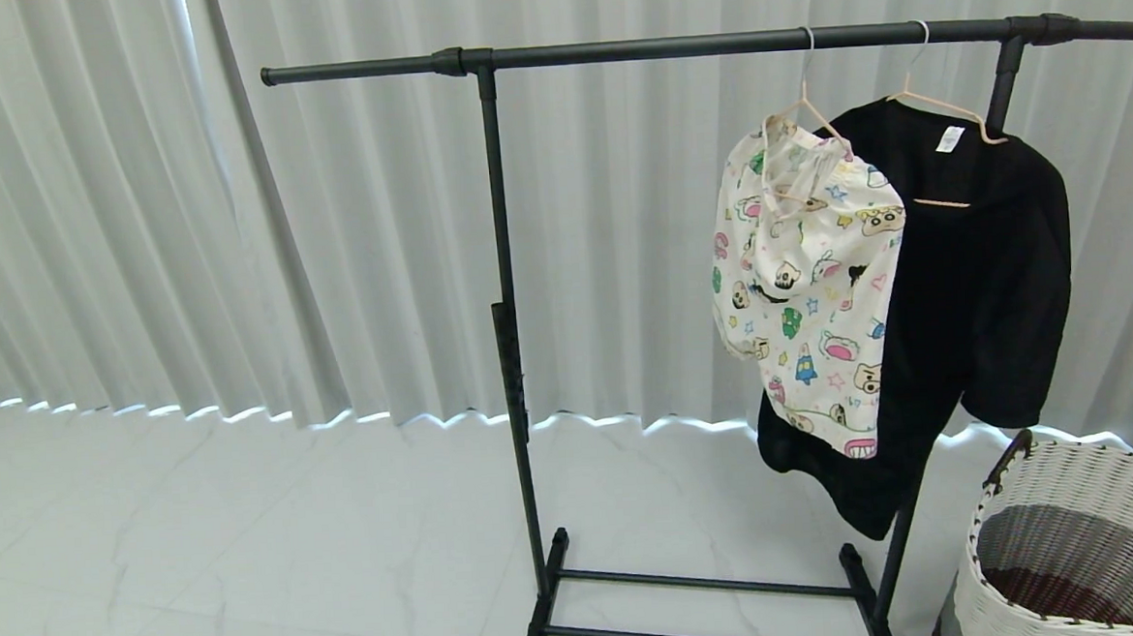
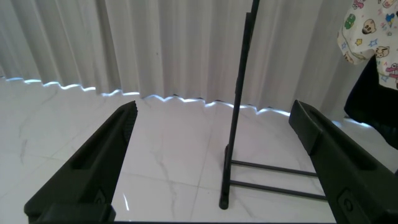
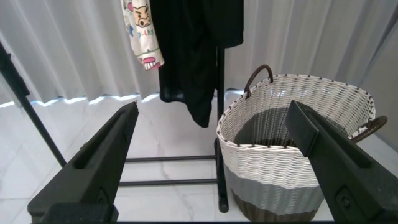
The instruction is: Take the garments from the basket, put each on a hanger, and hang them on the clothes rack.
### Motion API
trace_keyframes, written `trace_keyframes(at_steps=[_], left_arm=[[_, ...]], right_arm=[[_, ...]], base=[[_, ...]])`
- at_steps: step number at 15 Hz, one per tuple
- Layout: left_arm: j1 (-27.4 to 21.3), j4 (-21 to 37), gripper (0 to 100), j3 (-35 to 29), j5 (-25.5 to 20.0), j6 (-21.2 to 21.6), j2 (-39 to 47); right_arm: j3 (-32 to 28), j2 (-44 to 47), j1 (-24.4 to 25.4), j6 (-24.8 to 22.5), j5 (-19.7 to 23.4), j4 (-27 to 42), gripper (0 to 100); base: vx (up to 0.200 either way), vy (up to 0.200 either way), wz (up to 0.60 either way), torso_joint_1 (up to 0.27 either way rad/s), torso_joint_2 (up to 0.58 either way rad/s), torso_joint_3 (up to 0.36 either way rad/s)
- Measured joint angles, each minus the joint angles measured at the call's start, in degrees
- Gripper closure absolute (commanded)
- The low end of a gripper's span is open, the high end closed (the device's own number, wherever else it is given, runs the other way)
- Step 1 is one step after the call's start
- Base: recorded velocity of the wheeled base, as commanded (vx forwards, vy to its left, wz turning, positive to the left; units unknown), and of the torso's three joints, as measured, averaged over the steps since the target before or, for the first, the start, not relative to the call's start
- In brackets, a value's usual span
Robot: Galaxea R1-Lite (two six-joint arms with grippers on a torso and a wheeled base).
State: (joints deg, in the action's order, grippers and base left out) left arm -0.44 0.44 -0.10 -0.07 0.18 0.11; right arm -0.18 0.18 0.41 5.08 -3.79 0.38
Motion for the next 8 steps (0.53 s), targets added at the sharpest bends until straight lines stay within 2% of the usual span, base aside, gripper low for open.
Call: trace_keyframes(at_steps=[8], left_arm=[[0.0, 0.0, 0, 0.0, 0.0, 0.0, 0.0]], right_arm=[[0.0, 0.0, 0.0, 0.0, 0.0, 0.0, 0]], base=[[0.000, 0.000, 0.00, 0.000, 0.00, 0.000]])
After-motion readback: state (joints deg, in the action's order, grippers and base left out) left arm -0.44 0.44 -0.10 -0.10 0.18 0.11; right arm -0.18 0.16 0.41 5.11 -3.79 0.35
